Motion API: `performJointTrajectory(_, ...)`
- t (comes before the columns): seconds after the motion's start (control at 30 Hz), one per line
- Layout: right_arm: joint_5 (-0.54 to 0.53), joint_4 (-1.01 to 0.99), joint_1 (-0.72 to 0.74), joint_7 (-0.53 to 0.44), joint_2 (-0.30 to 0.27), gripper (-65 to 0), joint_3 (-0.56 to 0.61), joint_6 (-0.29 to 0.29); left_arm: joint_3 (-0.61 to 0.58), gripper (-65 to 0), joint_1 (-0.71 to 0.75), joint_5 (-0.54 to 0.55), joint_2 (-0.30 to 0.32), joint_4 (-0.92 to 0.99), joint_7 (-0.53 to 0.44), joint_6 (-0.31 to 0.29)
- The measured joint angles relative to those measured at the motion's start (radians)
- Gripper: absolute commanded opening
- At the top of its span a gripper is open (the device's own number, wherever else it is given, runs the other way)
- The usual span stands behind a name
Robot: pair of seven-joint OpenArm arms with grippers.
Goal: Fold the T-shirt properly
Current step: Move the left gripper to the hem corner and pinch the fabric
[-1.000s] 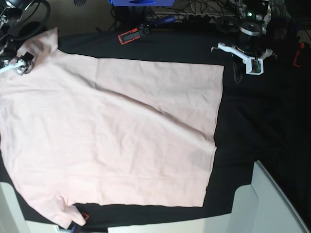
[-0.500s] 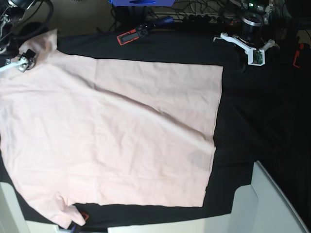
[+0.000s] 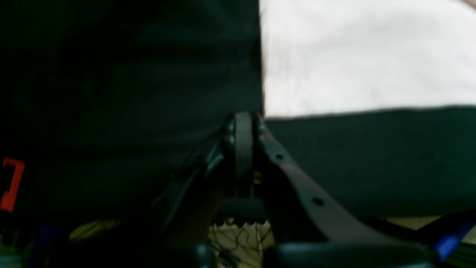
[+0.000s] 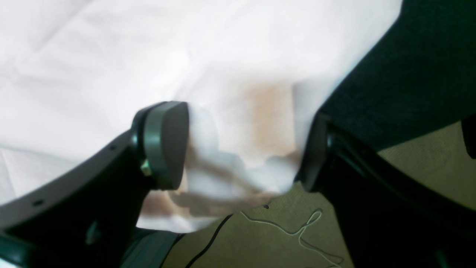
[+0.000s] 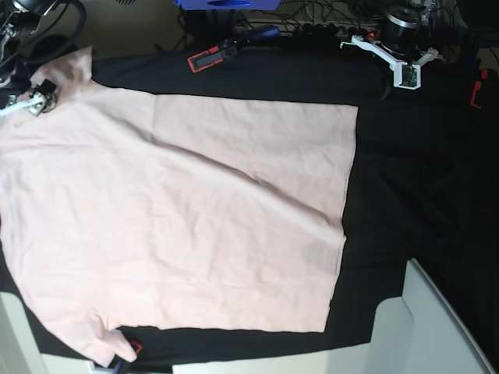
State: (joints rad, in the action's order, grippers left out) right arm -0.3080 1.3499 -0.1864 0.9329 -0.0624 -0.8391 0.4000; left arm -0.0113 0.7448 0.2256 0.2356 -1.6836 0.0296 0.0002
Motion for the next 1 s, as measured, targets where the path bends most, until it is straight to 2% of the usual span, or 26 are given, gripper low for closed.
performJointTrajectory(0.07,0.000,0.000,-0.001,0.001,0.000,-25.4,0.000,0.000,0.000,-65.0,-0.013,0.004,-0.001,0.000,-0.001,-0.001)
performJointTrajectory(0.1,0.000,0.000,-0.001,0.001,0.000,-28.1,0.000,0.000,0.000,-65.0,-0.014,0.004,-0.001,-0.002,-0.003,-0.001)
performJointTrajectory(0.17,0.000,0.000,-0.006,0.003,0.000,-39.8,0.000,0.000,0.000,-62.6,-0.011,0.004,0.000,-0.001,0.000,0.000)
performJointTrajectory(0.27,0.000,0.000,-0.014,0.008,0.003,-61.1,0.000,0.000,0.000,-49.5,-0.011,0.005,0.000,-0.001,0.000,0.000)
performJointTrajectory(0.3,-0.002,-0.002,-0.014,0.011,0.002,-65.0,0.000,0.000,0.000,-46.0,-0.013,0.005,0.000,-0.001,-0.001,0.000)
performJointTrajectory(0.4,-0.011,-0.045,-0.010,-0.002,-0.005,-63.3,-0.004,0.006,0.000,-42.0,-0.012,0.008,0.000,0.000,0.000,0.000)
performJointTrajectory(0.7,-0.033,-0.082,-0.002,-0.021,-0.017,-64.9,-0.008,0.019,0.001,-41.7,-0.058,0.008,-0.004,0.114,-0.001,0.000)
performJointTrajectory(0.87,-0.034,-0.082,-0.002,-0.021,-0.017,-64.9,-0.008,0.019,-0.032,-30.1,-0.100,0.008,-0.040,0.174,-0.001,0.000)
performJointTrajectory(1.0,-0.034,-0.082,-0.002,-0.023,-0.018,-64.9,-0.008,0.019,-0.072,-28.7,-0.140,0.009,-0.044,0.209,-0.002,0.000)
